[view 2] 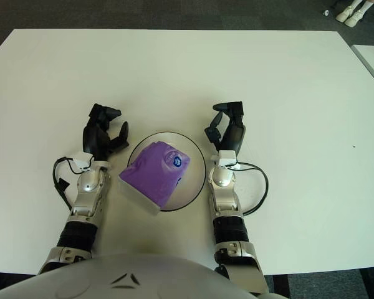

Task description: Put the tissue paper into the plate.

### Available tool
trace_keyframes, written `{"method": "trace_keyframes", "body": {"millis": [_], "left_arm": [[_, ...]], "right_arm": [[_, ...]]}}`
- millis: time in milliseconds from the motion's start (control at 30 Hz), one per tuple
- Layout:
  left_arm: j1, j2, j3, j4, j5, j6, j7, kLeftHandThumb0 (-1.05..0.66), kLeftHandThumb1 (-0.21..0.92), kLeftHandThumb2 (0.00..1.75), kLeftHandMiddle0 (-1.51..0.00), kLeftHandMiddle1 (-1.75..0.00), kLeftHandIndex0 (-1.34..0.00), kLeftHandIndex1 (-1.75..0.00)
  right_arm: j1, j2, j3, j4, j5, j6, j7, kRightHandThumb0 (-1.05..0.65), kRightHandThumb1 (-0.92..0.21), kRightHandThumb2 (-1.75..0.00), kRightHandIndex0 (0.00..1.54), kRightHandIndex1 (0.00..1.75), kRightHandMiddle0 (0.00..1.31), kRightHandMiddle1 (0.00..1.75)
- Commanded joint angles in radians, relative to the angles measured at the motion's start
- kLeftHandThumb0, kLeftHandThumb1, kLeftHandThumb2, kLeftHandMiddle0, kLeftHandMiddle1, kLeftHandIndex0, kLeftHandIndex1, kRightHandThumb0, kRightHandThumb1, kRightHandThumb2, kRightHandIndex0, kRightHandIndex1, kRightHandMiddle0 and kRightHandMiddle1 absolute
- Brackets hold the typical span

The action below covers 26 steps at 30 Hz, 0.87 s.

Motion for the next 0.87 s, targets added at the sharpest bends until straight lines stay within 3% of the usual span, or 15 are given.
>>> {"method": "trace_keyframes", "body": {"millis": [0,667,733,833], "left_arm": [[0.088,-0.025,0.002,0.073,-0.009,0.056,0.008,0.00,0.49,0.98,-0.61,-1.29,-0.45,-1.75],[0.090,-0.023,-0.003,0.072,-0.002,0.053,0.010,0.00,0.48,0.99,-0.60,-1.30,-0.46,-1.75],[0.090,-0.023,-0.004,0.071,-0.002,0.053,0.010,0.00,0.48,0.99,-0.60,-1.30,-0.46,-1.75],[0.092,-0.023,-0.005,0.070,-0.002,0.054,0.010,0.00,0.48,0.98,-0.60,-1.30,-0.46,-1.75]], "right_arm": [[0.090,-0.034,-0.004,0.145,-0.038,-0.006,-0.018,-0.43,-0.83,-1.19,0.57,1.22,0.43,1.62],[0.099,-0.048,0.030,0.140,-0.040,0.005,-0.041,-0.41,-0.79,-1.22,0.54,1.22,0.40,1.61],[0.102,-0.053,0.035,0.133,-0.031,0.018,-0.024,-0.40,-0.78,-1.22,0.54,1.22,0.40,1.61],[0.125,-0.067,0.051,0.072,-0.015,0.109,0.046,-0.39,-0.78,-1.23,0.52,1.21,0.38,1.58]]}}
